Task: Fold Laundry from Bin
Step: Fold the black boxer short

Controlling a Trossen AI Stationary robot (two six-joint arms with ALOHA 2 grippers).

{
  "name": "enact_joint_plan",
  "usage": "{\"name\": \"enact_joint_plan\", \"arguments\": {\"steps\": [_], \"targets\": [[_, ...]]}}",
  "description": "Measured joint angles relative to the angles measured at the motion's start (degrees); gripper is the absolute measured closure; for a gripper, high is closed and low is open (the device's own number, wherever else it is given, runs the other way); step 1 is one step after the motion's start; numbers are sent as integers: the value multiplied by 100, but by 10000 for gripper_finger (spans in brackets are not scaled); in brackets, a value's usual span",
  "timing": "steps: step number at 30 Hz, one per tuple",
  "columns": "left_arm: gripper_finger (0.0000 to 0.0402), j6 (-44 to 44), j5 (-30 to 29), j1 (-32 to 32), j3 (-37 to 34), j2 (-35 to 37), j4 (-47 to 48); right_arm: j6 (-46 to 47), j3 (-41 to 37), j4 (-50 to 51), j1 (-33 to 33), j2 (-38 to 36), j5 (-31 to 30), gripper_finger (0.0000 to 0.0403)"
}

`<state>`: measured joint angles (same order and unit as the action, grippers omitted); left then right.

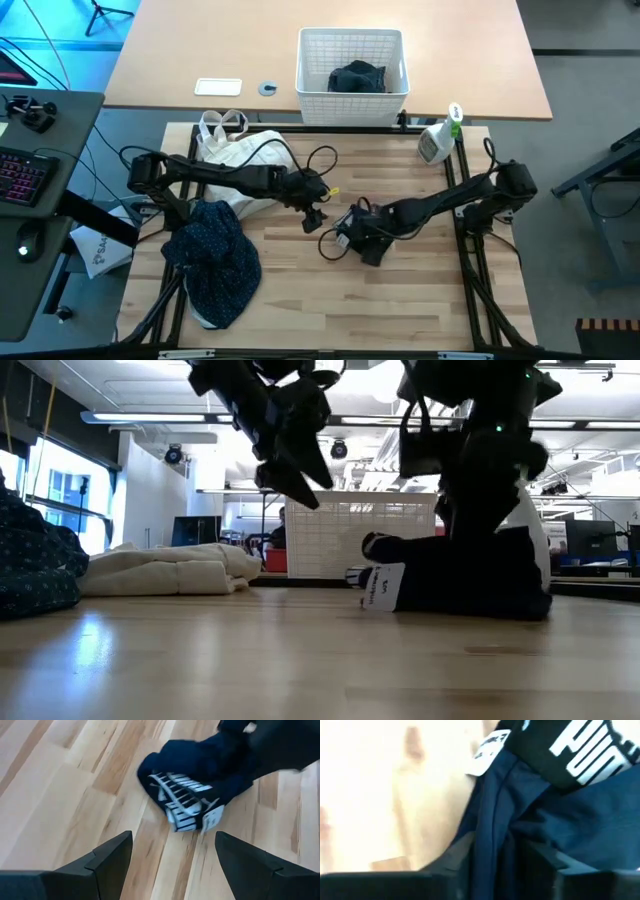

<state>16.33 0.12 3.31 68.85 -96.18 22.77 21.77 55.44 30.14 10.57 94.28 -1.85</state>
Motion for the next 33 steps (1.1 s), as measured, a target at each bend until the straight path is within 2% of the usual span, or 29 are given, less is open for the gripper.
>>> {"name": "enact_joint_plan", "arguments": {"steps": [4,7,9,12,16,19,21,24,28,33], "targets": [[129,49,-4,0,-3,271,331,-218,0,-20,-86,-394,541,188],[129,153,-24,-15,-3,445,427,-172,0,126,-235,-817,867,149],[129,248,32,-35,-3,508,437,-67,0,149,-382,-1129,1179,136],[129,370,428,-38,-3,479,429,504,3,290,-693,-1434,1305,136],[129,521,564,-130,3,158,331,1384,4,1056,-1253,-1472,980,172],[129,727,425,-182,3,-164,80,1903,0,1594,-1593,-1189,773,222],[129,871,426,-203,4,-422,-195,2083,-2,1570,-1758,-924,729,262],[129,1050,426,-201,-3,-825,-507,2052,-2,1092,-1866,-480,776,325],[129,1107,416,-188,-3,-1324,-802,1920,-4,-15,-1809,-142,1408,391],[129,1153,331,-48,5,-1859,-1155,1807,-7,-1073,-1578,-114,1531,383]]}}
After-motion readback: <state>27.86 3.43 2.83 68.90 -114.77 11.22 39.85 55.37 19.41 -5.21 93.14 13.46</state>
